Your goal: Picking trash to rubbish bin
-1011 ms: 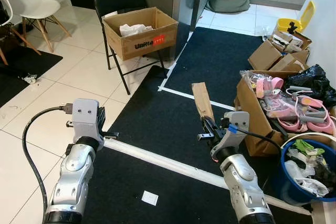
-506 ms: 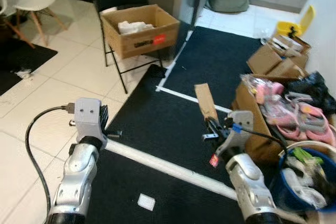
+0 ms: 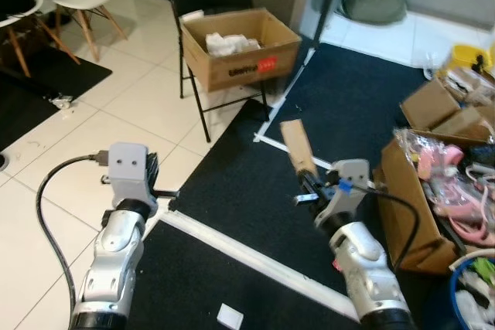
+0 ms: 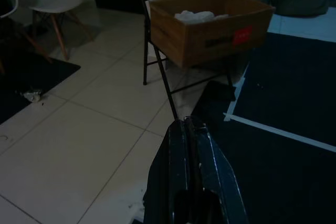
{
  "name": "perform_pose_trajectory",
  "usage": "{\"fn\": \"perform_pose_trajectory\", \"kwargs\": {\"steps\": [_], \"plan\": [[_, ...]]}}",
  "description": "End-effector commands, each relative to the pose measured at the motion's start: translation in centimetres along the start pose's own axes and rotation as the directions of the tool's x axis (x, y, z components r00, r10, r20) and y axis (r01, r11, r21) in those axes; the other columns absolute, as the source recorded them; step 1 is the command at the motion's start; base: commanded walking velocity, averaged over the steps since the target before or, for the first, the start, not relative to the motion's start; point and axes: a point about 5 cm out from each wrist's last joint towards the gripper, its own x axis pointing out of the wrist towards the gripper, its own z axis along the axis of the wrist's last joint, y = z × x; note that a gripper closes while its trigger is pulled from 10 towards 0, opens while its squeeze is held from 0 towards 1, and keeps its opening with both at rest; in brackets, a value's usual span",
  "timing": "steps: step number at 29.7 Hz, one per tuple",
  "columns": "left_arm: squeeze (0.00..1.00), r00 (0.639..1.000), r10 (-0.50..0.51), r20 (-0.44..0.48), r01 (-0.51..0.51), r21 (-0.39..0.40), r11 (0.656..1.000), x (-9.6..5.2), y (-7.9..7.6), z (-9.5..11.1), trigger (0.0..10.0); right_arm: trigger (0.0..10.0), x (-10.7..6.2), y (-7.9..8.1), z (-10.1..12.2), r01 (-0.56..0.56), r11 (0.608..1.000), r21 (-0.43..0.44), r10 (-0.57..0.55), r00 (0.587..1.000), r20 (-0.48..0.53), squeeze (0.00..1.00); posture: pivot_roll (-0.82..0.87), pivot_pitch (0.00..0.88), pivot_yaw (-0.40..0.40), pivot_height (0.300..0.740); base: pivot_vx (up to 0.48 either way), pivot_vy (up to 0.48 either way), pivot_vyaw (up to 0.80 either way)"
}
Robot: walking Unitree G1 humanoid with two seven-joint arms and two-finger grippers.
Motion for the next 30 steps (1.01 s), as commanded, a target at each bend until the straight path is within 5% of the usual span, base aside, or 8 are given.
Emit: {"fn": "perform_pose_trajectory", "kwargs": {"steps": [1, 17, 30], "plan": [[0.00, 1.000, 0.006, -0.026, -0.006, 0.007, 1.000, -0.27, 0.17, -0.54, 10.0, 10.0, -0.29, 0.39, -0.80, -0.006, 1.000, 0.013, 0.007, 0.999, -0.031, 0.00, 0.03, 0.141, -0.008, 0.740, 0.277, 0.000, 0.00], [0.00, 0.999, -0.002, -0.032, 0.003, 0.020, 1.000, -0.38, 0.25, -0.56, 10.0, 10.0, -0.24, 0.52, -1.19, 0.005, 0.999, 0.033, -0.004, 0.999, -0.048, 0.00, 0.04, 0.131, -0.011, 0.740, 0.272, 0.000, 0.00], [0.00, 1.000, -0.014, -0.026, 0.015, 0.023, 1.000, -0.34, 0.01, -0.53, 10.0, 10.0, -0.19, 0.47, -1.24, 0.006, 0.999, 0.033, -0.005, 0.999, -0.051, 0.00, 0.04, 0.115, -0.015, 0.740, 0.269, 0.000, -0.50]]}}
